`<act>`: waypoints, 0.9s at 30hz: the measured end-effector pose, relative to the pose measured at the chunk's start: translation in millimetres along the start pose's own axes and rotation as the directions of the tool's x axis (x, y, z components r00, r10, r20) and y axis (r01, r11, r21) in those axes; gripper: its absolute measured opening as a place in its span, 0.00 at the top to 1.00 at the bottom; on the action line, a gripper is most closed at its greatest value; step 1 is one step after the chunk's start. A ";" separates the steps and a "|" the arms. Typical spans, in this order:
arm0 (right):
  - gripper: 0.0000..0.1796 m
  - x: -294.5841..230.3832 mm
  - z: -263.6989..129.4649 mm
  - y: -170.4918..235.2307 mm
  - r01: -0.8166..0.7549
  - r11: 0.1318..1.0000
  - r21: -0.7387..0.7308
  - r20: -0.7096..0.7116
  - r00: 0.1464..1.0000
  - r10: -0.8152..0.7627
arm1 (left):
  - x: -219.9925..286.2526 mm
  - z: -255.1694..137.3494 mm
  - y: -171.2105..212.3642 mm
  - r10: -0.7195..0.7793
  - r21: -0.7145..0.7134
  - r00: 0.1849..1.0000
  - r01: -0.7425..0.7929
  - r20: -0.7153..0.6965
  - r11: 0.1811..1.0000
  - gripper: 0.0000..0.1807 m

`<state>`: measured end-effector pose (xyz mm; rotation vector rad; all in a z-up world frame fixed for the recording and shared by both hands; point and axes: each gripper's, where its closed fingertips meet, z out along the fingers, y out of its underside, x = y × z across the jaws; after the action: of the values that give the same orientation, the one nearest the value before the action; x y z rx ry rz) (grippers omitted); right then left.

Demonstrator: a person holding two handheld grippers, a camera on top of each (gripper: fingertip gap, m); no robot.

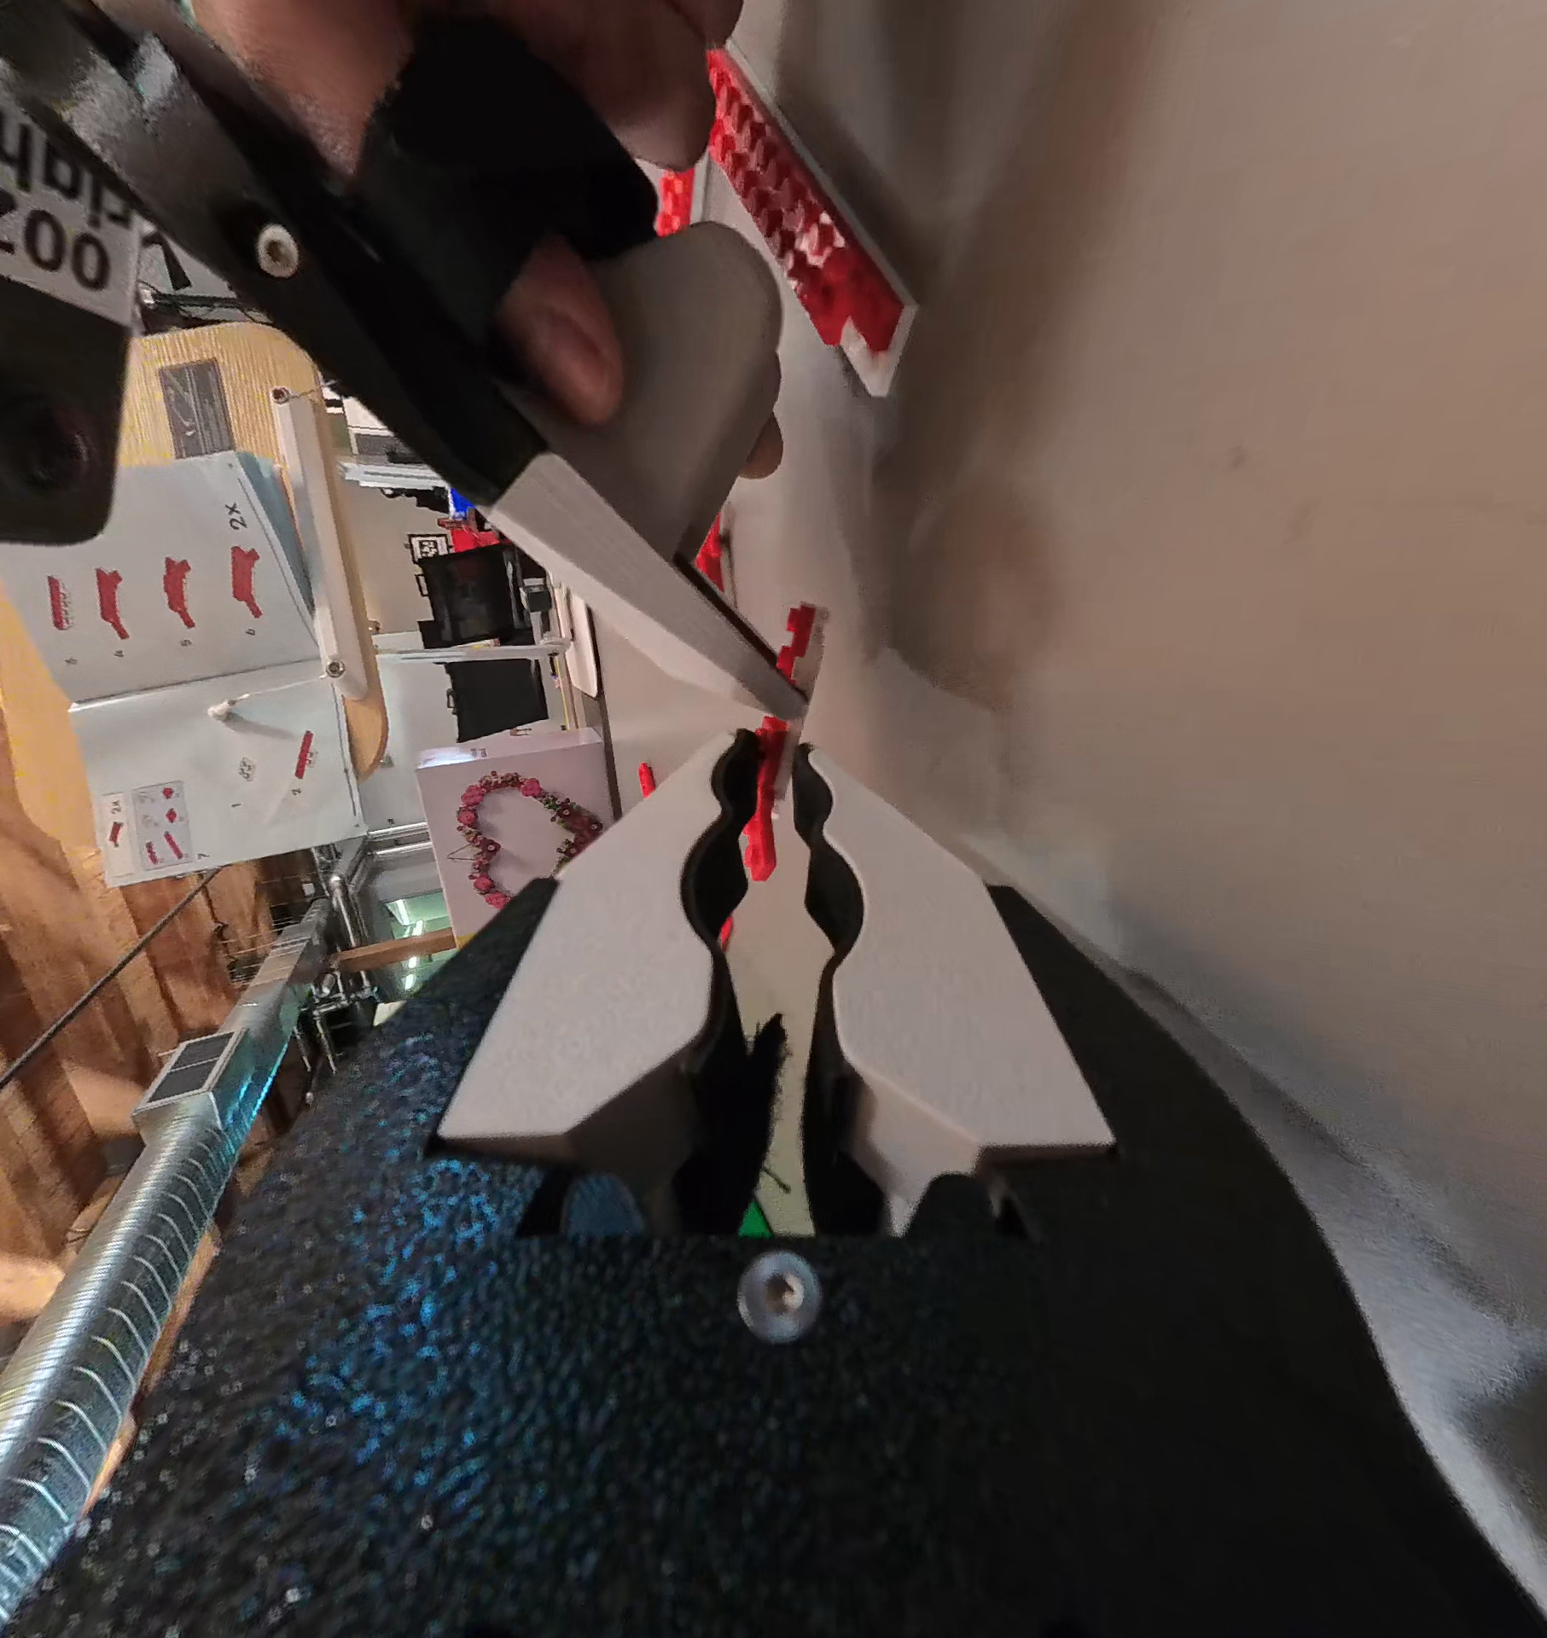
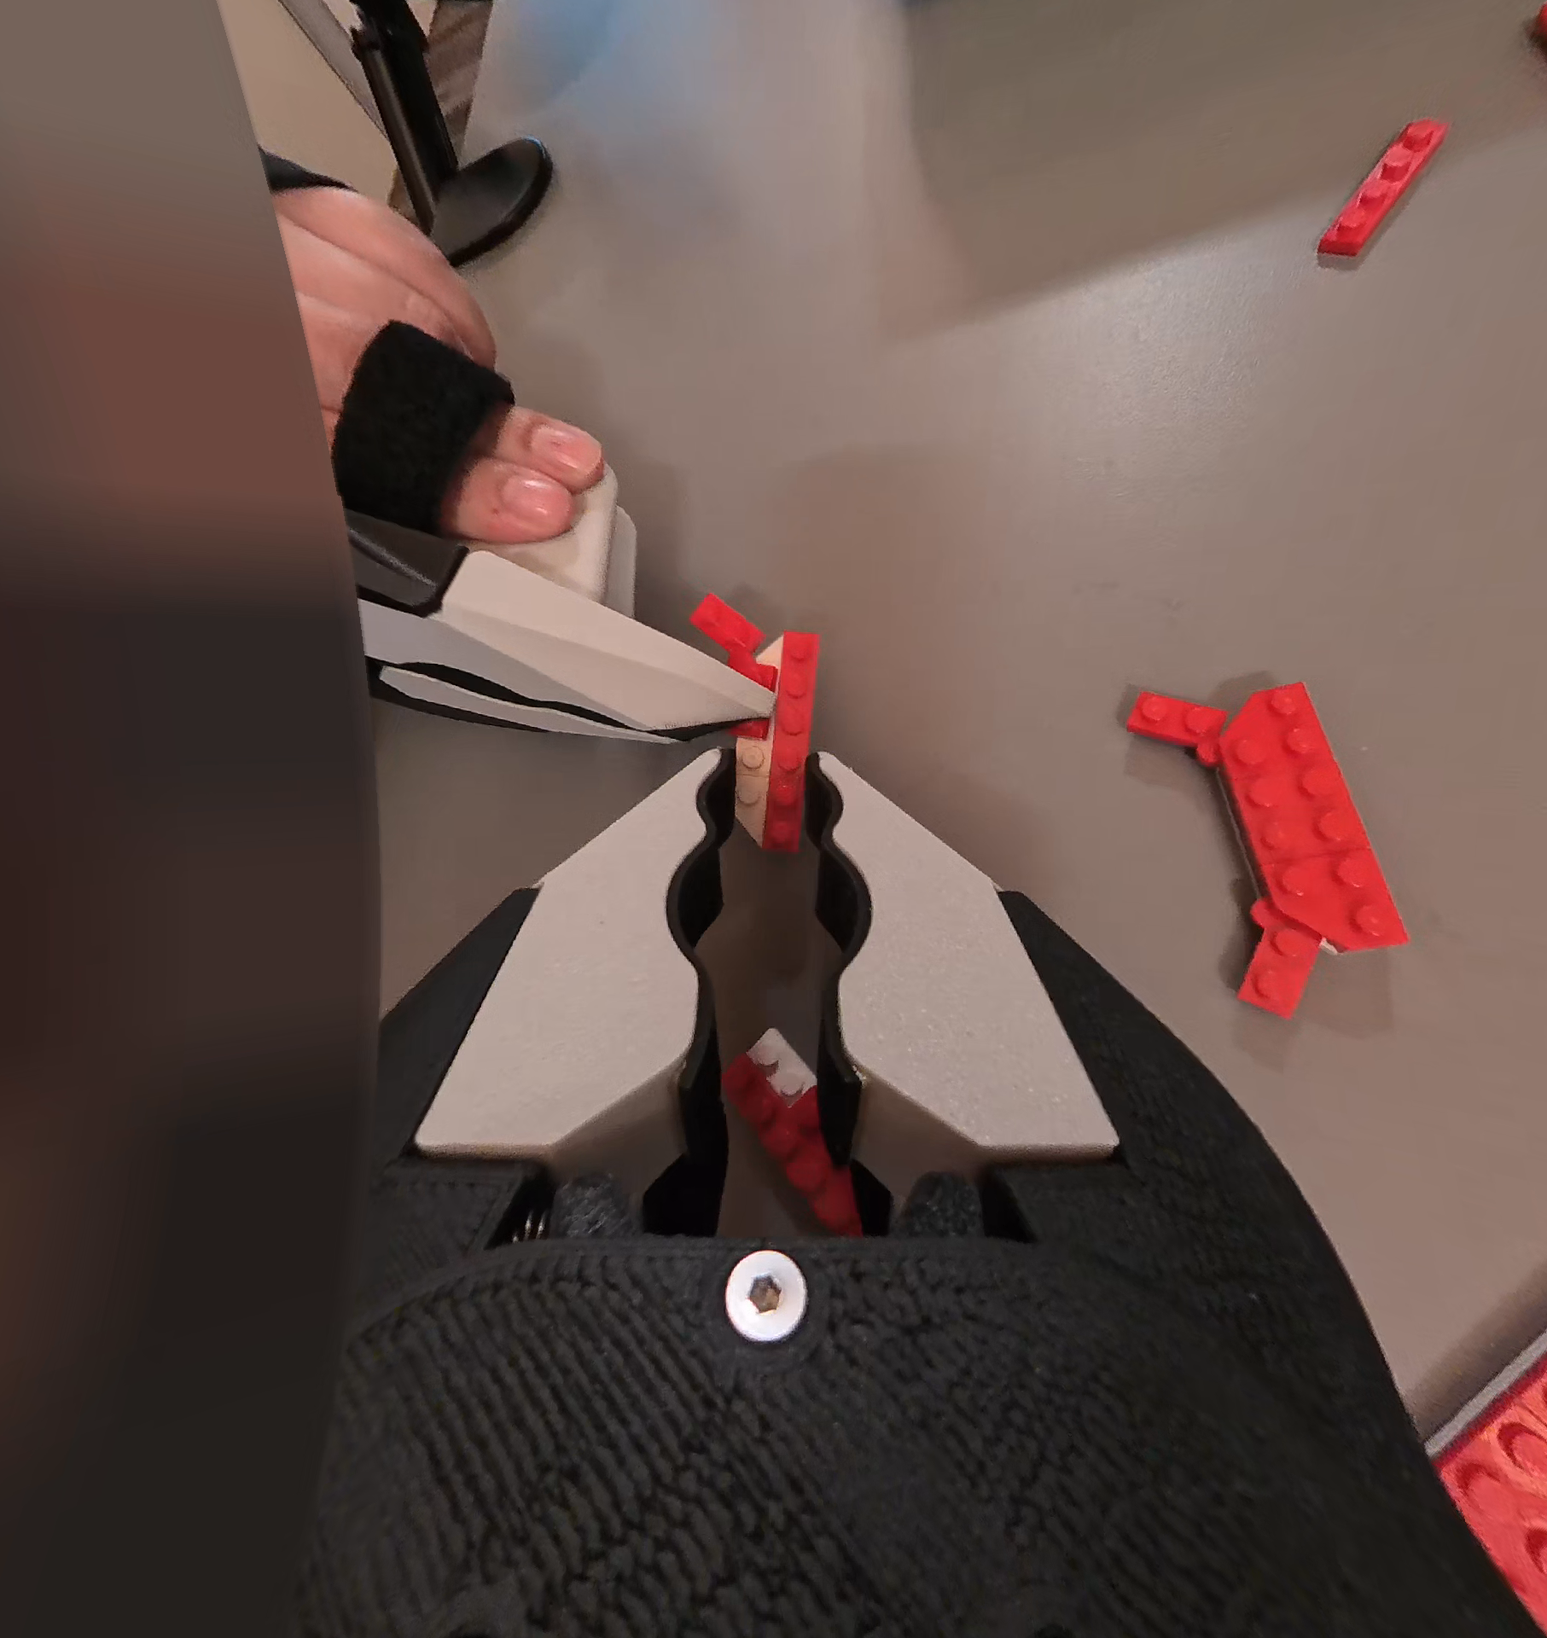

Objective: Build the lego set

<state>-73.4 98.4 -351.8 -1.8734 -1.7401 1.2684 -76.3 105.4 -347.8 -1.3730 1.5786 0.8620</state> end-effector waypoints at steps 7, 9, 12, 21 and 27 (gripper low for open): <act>0.89 0.3 1.0 -2.3 0.081 0.997 -0.016 -0.065 0.994 -0.082 | -5.7 0.1 4.9 -0.076 -0.009 0.996 0.076 0.049 0.997 0.96; 0.83 -1.4 0.7 -5.0 0.089 0.996 -0.010 -0.073 0.993 -0.089 | -10.3 0.0 9.6 -0.161 -0.010 0.985 0.162 0.053 0.987 0.96; 0.82 2.3 -2.4 -12.1 0.139 0.990 0.011 -0.126 0.983 -0.137 | -16.0 -1.6 11.9 -0.327 0.022 0.945 0.327 0.012 0.945 0.96; 0.82 -20.1 -21.3 -38.9 0.731 0.683 -0.015 -0.306 0.647 -0.699 | -32.8 -15.3 5.7 -0.593 0.162 0.791 0.612 -0.153 0.775 0.96; 0.96 -21.6 -22.1 -38.6 0.876 0.424 -0.231 -0.370 0.324 -0.871 | -34.6 -18.4 1.5 -0.630 0.185 0.746 0.664 -0.214 0.724 0.96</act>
<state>-79.8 95.3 -302.9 -0.7344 -1.9543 0.3374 -79.4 102.9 -308.8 -1.6622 1.1051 0.1282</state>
